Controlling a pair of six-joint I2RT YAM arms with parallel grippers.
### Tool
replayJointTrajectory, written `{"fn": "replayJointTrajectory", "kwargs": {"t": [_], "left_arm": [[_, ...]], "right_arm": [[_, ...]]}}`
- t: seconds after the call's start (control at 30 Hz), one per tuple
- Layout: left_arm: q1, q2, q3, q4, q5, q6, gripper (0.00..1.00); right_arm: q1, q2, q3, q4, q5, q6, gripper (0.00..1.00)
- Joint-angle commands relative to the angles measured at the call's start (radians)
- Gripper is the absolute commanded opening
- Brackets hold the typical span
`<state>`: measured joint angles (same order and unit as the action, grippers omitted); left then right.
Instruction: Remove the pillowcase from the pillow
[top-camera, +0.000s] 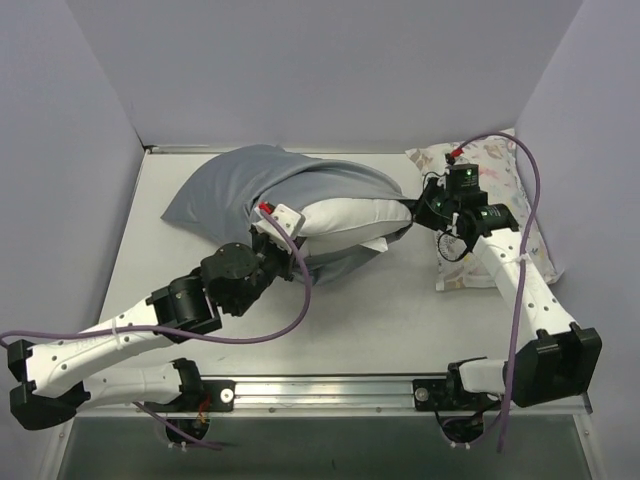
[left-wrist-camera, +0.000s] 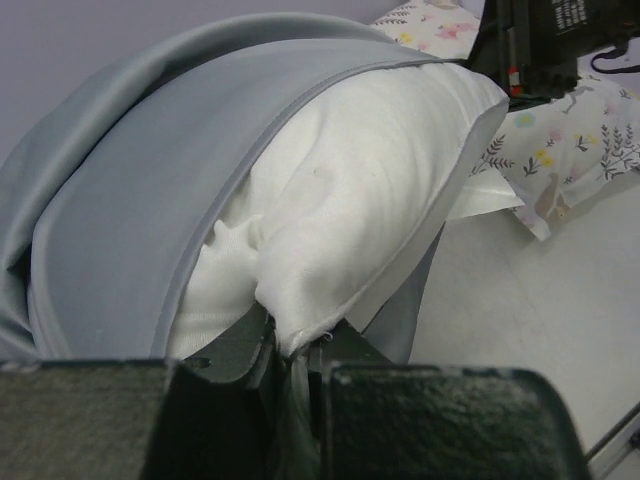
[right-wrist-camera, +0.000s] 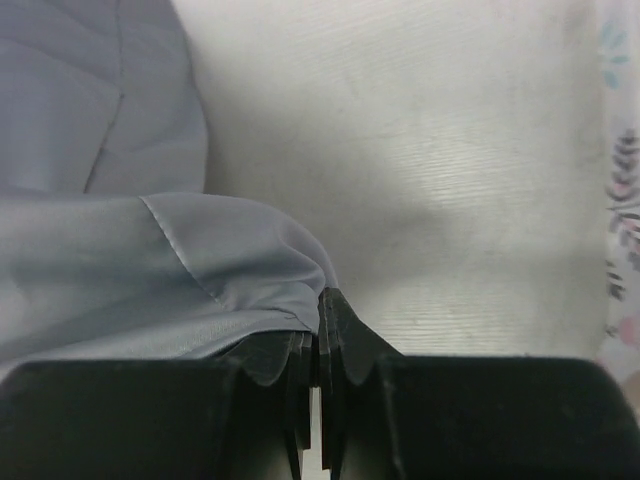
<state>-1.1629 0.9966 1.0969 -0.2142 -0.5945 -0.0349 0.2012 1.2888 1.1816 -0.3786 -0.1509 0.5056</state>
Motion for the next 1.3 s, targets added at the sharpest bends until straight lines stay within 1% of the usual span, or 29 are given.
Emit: {"fn": "replayJointTrajectory", "kwargs": {"t": [0.0,0.03,0.07,0.1,0.13,0.17,0.2,0.23,0.27,0.37,0.4,0.5,0.53,0.57,0.6,0.67,0.7,0.73,0.77,0.8,0.83,0.87,0.9,0.97,1.0,1.1,1.13,1.17,1.27], "left_arm": [[0.002,-0.148,0.101,0.065,-0.010,-0.059,0.00],[0.002,-0.157,0.106,0.062,0.001,-0.065,0.00],[0.002,-0.165,0.118,0.061,0.012,-0.074,0.00],[0.002,-0.174,0.124,0.068,0.022,-0.079,0.00],[0.002,-0.179,0.126,0.076,0.044,-0.079,0.00],[0.002,-0.185,0.139,0.087,0.048,-0.085,0.00],[0.002,-0.188,0.147,0.094,0.050,-0.086,0.00],[0.002,-0.191,0.150,0.105,0.068,-0.091,0.00],[0.002,-0.202,0.155,0.137,0.077,-0.095,0.00],[0.002,-0.207,0.162,0.200,0.130,-0.109,0.00],[0.002,-0.204,0.170,0.243,0.153,-0.109,0.00],[0.002,-0.165,0.222,0.253,0.205,-0.118,0.00],[0.002,-0.156,0.234,0.250,0.220,-0.120,0.00],[0.002,-0.139,0.244,0.242,0.251,-0.129,0.00],[0.002,-0.133,0.260,0.237,0.263,-0.134,0.00],[0.002,-0.131,0.262,0.239,0.280,-0.154,0.00],[0.002,-0.134,0.259,0.245,0.283,-0.161,0.00],[0.002,-0.139,0.244,0.254,0.285,-0.163,0.00],[0.000,-0.145,0.239,0.266,0.282,-0.164,0.00],[0.000,-0.147,0.233,0.269,0.257,-0.163,0.00],[0.002,-0.150,0.207,0.277,0.243,-0.161,0.00],[0.002,-0.156,0.189,0.304,0.225,-0.154,0.00],[0.002,-0.158,0.166,0.327,0.207,-0.146,0.00],[0.002,-0.158,0.100,0.390,0.154,-0.123,0.00],[0.002,-0.156,0.074,0.422,0.139,-0.106,0.00],[0.002,-0.130,-0.003,0.472,0.113,-0.097,0.00],[0.003,-0.118,-0.023,0.476,0.107,-0.111,0.00],[0.003,-0.096,-0.044,0.513,0.110,-0.118,0.00],[0.003,-0.058,-0.146,0.622,0.110,-0.137,0.00]], "right_arm": [[-0.063,0.078,0.023,0.105,-0.108,0.045,0.00],[-0.066,0.090,0.010,0.133,-0.146,0.063,0.00],[-0.065,0.116,-0.008,0.224,-0.191,0.082,0.00],[-0.068,0.128,-0.031,0.295,-0.252,0.147,0.00],[-0.071,0.160,-0.086,0.370,-0.366,0.187,0.00],[-0.074,0.181,-0.106,0.524,-0.421,0.227,0.00],[-0.072,0.200,-0.120,0.582,-0.455,0.299,0.00],[-0.063,0.237,-0.157,0.646,-0.516,0.329,0.00],[-0.057,0.256,-0.175,0.807,-0.544,0.367,0.00],[-0.013,0.335,-0.188,0.932,-0.572,0.439,0.00],[0.004,0.355,-0.177,0.934,-0.576,0.435,0.00],[0.096,0.385,-0.169,0.961,-0.567,0.380,0.00],[0.113,0.379,-0.181,0.987,-0.566,0.382,0.02],[0.134,0.380,-0.201,1.091,-0.591,0.396,0.05],[0.141,0.386,-0.189,1.110,-0.604,0.399,0.09],[0.145,0.432,-0.131,0.930,-0.596,0.352,0.11],[0.138,0.452,-0.041,0.812,-0.516,0.328,0.13],[0.136,0.499,-0.004,0.640,-0.491,0.295,0.16],[0.136,0.518,0.028,0.592,-0.478,0.257,0.20],[0.138,0.532,0.047,0.551,-0.445,0.240,0.28],[0.139,0.544,0.067,0.496,-0.432,0.223,0.31],[0.139,0.540,0.062,0.489,-0.420,0.209,0.35],[0.141,0.531,0.052,0.489,-0.411,0.185,0.42],[0.132,0.480,0.001,0.484,-0.388,0.179,0.48],[0.124,0.459,-0.022,0.486,-0.381,0.185,0.53],[0.055,0.321,-0.101,0.478,-0.378,0.235,0.57],[0.005,0.287,-0.123,0.477,-0.386,0.249,0.58],[-0.015,0.252,-0.167,0.475,-0.386,0.261,0.60],[-0.078,0.127,-0.217,0.426,-0.368,0.275,0.68]]}}
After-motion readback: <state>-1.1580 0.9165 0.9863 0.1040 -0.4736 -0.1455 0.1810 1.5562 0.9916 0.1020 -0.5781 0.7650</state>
